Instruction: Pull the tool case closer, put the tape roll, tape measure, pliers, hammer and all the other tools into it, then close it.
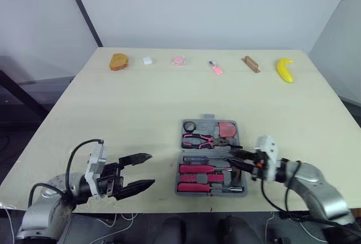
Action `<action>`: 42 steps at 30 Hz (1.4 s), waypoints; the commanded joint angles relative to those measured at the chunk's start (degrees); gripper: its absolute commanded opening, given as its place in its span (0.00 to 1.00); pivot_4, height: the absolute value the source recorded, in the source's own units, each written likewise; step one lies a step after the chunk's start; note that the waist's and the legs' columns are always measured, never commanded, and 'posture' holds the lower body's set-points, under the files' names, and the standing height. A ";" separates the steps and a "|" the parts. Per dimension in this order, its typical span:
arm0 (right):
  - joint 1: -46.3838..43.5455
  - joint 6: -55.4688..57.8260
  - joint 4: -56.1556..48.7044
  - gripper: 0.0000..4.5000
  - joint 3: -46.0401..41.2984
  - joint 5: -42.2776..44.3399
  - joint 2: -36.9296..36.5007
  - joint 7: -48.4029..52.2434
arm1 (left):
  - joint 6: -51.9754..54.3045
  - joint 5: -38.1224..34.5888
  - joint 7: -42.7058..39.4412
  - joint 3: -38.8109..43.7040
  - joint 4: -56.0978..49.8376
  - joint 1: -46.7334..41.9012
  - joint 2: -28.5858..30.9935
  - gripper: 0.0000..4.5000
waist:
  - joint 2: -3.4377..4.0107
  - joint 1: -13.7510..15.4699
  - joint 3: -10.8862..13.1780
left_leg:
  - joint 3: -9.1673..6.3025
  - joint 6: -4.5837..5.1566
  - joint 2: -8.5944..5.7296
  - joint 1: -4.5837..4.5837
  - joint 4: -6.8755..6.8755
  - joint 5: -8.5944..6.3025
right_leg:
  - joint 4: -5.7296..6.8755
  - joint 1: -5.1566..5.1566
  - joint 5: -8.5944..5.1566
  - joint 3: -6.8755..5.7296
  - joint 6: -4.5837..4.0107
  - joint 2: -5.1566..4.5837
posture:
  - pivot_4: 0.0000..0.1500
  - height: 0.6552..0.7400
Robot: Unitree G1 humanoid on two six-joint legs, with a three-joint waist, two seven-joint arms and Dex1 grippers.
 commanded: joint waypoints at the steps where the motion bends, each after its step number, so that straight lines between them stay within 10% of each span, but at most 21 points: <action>1: 8.21 -6.06 0.38 0.64 -9.82 2.06 -4.01 3.91 | -2.86 2.68 0.34 3.09 4.52 1.16 -0.14 1.00 | 0.09 0.14 -0.04 | 0.02 0.00 0.00 0.00 0.00 0.00 | 0.01 0.00 0.00 0.01 0.00 0.02 | 1.00 1.00; 5: 17.85 -9.65 4.96 0.99 -20.13 3.65 -6.96 6.96 | -4.74 4.11 0.26 5.65 9.04 2.62 -0.15 1.00 | 0.09 0.09 -0.07 | 0.08 0.00 0.00 0.05 0.00 0.00 | 0.01 0.04 0.00 0.05 -0.01 0.01 | 1.00 1.00; 13: 22.56 -10.13 8.75 0.99 -27.04 5.32 -8.19 8.32 | -7.52 6.92 2.76 6.04 10.09 1.24 -2.44 1.00 | 0.08 -0.08 -0.09 | 0.38 0.01 0.08 0.93 -0.10 -0.01 | -0.08 0.72 -0.05 0.29 0.01 0.03 | 1.00 1.00; 25: 6.15 2.22 3.46 0.99 -13.63 4.07 -6.94 0.47 | -1.08 9.79 6.21 -1.93 2.54 -8.46 -3.60 1.00 | 0.10 -0.04 -0.12 | 0.25 0.00 0.03 0.91 -0.07 0.00 | -0.03 0.72 -0.01 0.35 0.02 0.03 | 1.00 1.00; 29: -5.12 17.29 2.46 1.00 -7.21 4.31 -8.78 -4.06 | 2.18 8.37 1.74 -5.41 2.38 -13.46 -3.82 0.73 | 0.13 -0.20 -0.10 | 0.23 0.00 0.01 0.87 -0.06 0.00 | -0.03 0.70 -0.01 0.34 0.02 0.05 | 1.00 1.00; 35: -24.35 36.22 10.38 1.00 -0.38 6.98 -7.79 -5.25 | 0.65 10.69 -1.22 -10.22 5.05 -19.23 -6.64 0.03 | 0.14 -0.06 -0.10 | 0.16 0.00 -0.01 0.83 -0.06 0.00 | -0.03 0.69 0.00 0.26 0.00 0.06 | 1.00 1.00; 42: -36.65 37.50 22.04 1.00 4.89 4.22 -5.30 -2.61 | -2.40 14.10 -1.00 -13.67 9.21 -24.27 -11.49 0.01 | 0.15 0.05 -0.09 | 0.13 0.01 -0.06 0.66 -0.07 0.00 | -0.08 0.68 0.00 0.10 0.00 0.02 | 1.00 1.00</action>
